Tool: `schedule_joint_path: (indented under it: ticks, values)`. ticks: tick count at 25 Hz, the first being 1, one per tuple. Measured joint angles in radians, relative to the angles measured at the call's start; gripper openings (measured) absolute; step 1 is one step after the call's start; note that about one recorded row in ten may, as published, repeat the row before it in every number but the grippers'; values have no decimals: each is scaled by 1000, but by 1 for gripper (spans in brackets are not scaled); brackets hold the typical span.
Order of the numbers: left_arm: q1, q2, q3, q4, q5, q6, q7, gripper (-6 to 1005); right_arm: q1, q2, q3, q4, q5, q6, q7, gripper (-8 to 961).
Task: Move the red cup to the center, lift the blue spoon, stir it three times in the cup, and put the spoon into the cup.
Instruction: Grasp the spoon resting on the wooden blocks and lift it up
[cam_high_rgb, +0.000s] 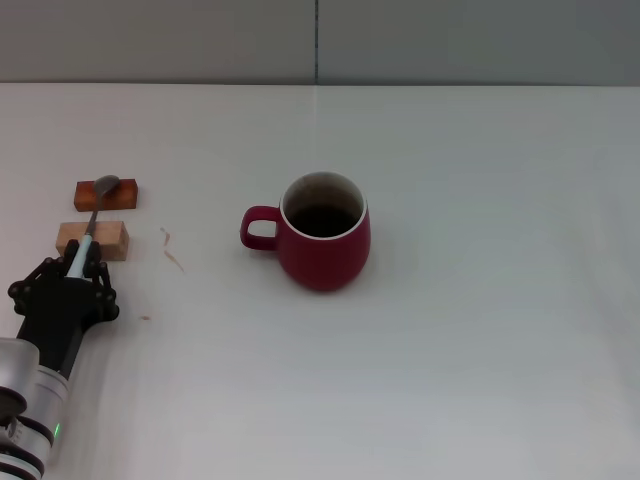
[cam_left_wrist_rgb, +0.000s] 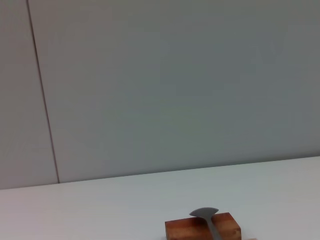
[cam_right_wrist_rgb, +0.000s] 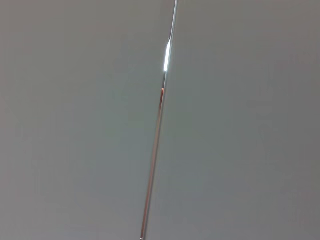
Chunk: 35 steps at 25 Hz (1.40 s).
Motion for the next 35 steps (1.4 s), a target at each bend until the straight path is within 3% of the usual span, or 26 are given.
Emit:
schedule_joint_path:
  ticks: [35]
  values:
    - [7,5,-20,18,57,-22,-9,170,0,7,0,0,0,0,0,633]
